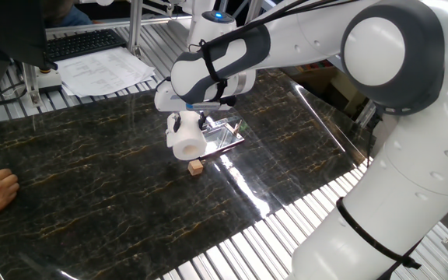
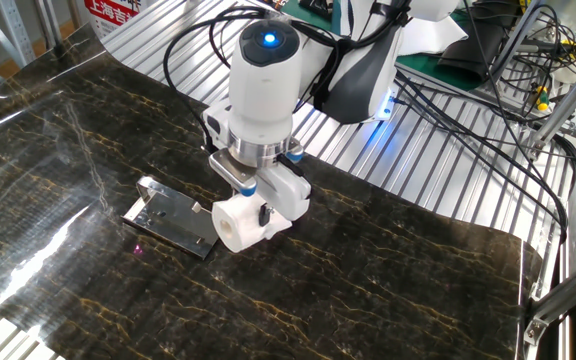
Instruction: Take the roll of paper down from the shelf
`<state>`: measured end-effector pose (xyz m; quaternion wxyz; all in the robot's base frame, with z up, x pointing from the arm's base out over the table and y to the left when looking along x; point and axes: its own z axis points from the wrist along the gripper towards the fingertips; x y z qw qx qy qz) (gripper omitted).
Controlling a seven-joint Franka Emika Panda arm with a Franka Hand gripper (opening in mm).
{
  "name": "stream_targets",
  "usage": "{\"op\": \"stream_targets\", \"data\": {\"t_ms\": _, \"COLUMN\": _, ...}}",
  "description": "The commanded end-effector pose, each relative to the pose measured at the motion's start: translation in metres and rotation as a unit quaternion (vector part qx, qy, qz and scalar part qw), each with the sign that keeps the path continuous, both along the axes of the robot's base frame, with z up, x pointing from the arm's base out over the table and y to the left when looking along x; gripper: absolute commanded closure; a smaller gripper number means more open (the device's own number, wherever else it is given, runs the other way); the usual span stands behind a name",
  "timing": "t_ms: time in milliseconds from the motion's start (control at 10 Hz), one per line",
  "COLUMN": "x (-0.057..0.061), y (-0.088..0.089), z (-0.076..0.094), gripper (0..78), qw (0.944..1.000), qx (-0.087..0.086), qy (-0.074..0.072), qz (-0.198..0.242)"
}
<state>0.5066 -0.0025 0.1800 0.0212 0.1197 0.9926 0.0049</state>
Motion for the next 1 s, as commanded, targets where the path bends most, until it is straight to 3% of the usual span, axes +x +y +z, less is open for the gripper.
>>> {"op": "stream_targets", "data": {"t_ms": 100, "x": 0.0028, "y": -0.0002, "z": 0.0021, "gripper": 76.3, "qw": 0.9993, "qx": 0.002, "qy": 0.001, "qz": 0.038}}
{"op": "stream_targets", "data": {"t_ms": 900, "x": 0.0031, "y": -0.0001, "z": 0.0022, "gripper": 76.3, "qw": 0.9994, "qx": 0.000, "qy": -0.003, "qz": 0.036}}
{"op": "stream_targets", "data": {"t_ms": 1000, "x": 0.0031, "y": -0.0001, "z": 0.0022, "gripper": 0.1, "qw": 0.9994, "qx": 0.000, "qy": -0.003, "qz": 0.036}}
